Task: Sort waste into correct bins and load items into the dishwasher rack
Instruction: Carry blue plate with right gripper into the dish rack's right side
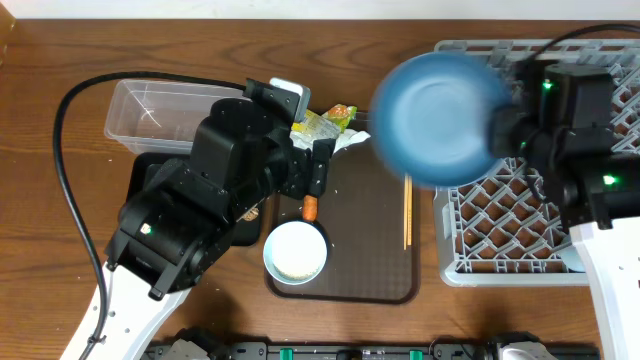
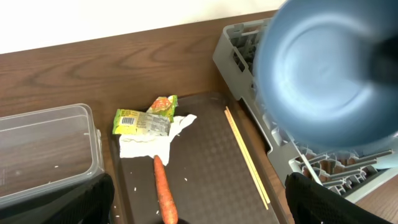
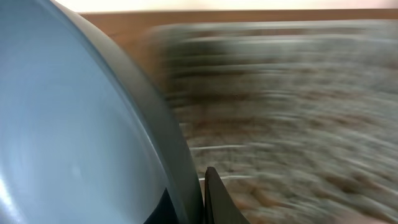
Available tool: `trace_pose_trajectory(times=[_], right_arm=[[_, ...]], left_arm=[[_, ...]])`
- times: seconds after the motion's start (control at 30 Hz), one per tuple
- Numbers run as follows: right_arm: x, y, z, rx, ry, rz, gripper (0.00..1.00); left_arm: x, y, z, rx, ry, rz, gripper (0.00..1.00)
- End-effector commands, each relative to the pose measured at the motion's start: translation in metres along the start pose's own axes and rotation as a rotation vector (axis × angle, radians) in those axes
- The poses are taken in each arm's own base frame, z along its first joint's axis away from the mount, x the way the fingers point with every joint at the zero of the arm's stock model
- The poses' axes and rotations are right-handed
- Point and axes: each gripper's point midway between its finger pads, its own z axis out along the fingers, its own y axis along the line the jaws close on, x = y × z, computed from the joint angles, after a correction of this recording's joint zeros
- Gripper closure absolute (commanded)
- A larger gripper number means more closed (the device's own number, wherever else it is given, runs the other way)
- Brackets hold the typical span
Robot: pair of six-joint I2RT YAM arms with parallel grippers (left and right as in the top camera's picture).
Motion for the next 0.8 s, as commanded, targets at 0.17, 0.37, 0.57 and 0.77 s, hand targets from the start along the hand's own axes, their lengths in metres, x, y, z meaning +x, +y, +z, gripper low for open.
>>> trace_pose_trajectory(times=[0.17,0.37,0.57,0.77], right_arm=[[-0.037,-0.167,-0.068,0.917,-0.248,0.225,0.99],[-0.041,-0.206,-0.066,1.057,-0.219,0.218,0.99],[-0.041,-0.233,-0.03,1.136,-0.063,0.044,0.99],[-0.052,-0.237,0.015,1.15,0.058,-0.183,0.99]], left_arm=[[-0.003,0.002,-0.005,-0.009,-0.012,0.009,0.11],[0.0,0.003,-0.005,-0.012,0.001,0.022,0.11],[0.002,0.003,-0.005,-0.014,0.009,0.046,0.11],[0.004,0.005,-0.005,-0.023,0.019,0.046,0.11]])
